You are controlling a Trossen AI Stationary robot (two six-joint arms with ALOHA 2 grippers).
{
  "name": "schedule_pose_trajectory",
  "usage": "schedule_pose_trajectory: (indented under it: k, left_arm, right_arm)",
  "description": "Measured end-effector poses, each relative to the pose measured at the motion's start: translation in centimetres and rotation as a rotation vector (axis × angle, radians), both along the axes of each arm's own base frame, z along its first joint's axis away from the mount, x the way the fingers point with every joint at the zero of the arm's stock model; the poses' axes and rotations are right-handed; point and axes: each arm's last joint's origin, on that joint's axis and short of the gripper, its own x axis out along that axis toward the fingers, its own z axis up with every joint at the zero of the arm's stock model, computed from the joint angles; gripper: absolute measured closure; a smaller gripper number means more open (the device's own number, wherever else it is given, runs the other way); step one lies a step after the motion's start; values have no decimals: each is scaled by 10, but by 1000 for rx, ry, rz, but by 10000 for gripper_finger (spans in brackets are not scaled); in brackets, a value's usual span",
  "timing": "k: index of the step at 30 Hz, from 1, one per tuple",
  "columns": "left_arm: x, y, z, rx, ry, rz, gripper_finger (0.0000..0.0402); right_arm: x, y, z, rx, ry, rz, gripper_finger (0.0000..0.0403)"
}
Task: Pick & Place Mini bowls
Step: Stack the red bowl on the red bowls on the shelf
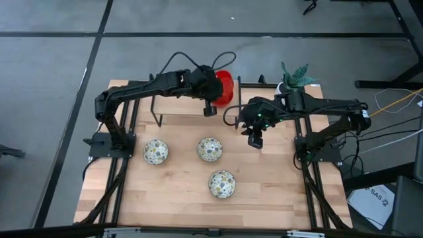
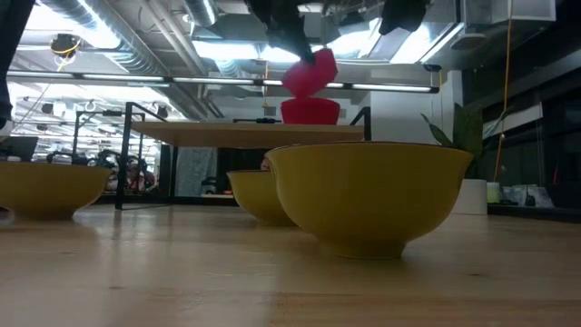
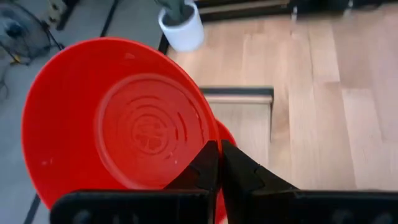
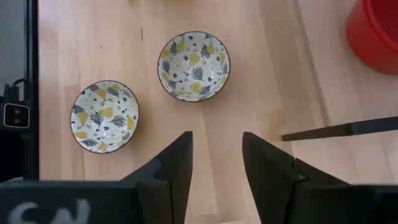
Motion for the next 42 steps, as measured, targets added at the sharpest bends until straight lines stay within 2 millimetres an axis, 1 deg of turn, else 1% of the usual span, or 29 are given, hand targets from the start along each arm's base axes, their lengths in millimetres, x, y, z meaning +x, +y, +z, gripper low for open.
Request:
schedule_pose_trajectory:
  k: [2,6,11,14,17,23,29,33,42]
  left_arm:
    - [-1,2,6,-1,-15,-1,398]
    - [-8,9,12,-56,-3,2,398]
    - [-11,10,9,-74,30,-26,398]
    - [-7,10,5,-93,39,-59,398]
    - [-1,12,-5,-111,75,-68,398]
    - [10,16,-19,-112,184,-83,398]
    - [17,21,-15,-79,177,-95,398]
    - [17,21,-11,-67,170,-103,398]
    - [14,20,-13,-70,209,-123,393]
  right_arm:
    - [0,0,0,0,0,0,263]
    - [0,0,0,0,0,0,263]
    - [0,0,0,-2,0,3,263]
    - [0,0,0,-2,0,2,263]
    - [0,0,0,-1,0,1,263]
    - [0,-1,0,-21,-2,-13,263]
    - [1,-1,1,-25,-9,-13,263]
    - [1,-1,1,-31,-9,-4,263]
    - [1,-1,1,-44,-9,-4,263]
